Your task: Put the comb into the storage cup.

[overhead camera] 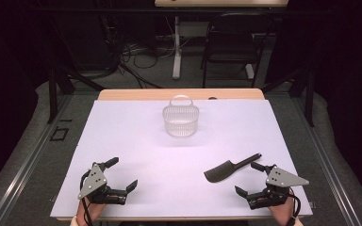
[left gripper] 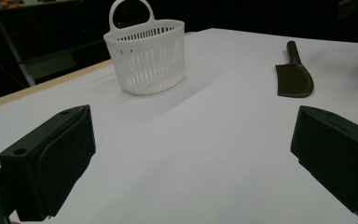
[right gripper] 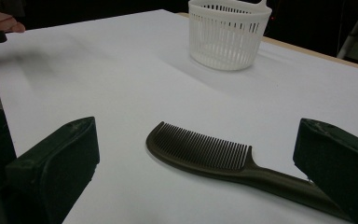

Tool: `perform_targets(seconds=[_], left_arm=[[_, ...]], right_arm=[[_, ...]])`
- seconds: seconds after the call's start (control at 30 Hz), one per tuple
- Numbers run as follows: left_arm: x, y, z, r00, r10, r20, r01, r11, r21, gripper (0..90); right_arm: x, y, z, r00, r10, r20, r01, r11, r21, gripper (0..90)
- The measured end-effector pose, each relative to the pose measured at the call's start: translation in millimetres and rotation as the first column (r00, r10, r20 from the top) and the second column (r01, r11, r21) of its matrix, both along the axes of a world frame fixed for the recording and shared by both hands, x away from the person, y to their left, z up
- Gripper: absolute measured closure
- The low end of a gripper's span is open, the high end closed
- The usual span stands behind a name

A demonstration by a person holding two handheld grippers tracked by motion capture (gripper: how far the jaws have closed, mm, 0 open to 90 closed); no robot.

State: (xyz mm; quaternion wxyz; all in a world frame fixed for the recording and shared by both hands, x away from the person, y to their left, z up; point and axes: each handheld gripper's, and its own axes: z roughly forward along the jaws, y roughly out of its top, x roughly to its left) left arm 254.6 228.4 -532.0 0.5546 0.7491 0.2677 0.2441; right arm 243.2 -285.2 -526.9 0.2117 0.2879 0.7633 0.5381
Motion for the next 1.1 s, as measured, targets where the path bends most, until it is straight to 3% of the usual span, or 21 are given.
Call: perform_targets(seconds=[0.8, 1.1], left_arm=[[2.8, -5.3, -0.7, 0.9999, -0.016, -0.003, 0.016, 0.9999, 0.000, 0.0], [3.7, -5.1, -0.8, 0.9999, -0.015, -0.002, 0.015, 0.9999, -0.002, 0.0]], right_arm=[[1.4, -4.0, 4.4, 0.9990, -0.038, -0.025, 0.038, 0.9993, 0.000, 0.0], [15.6, -3.3, 3.6, 0.9977, -0.051, -0.044, 0.050, 0.9987, -0.010, 0.0]])
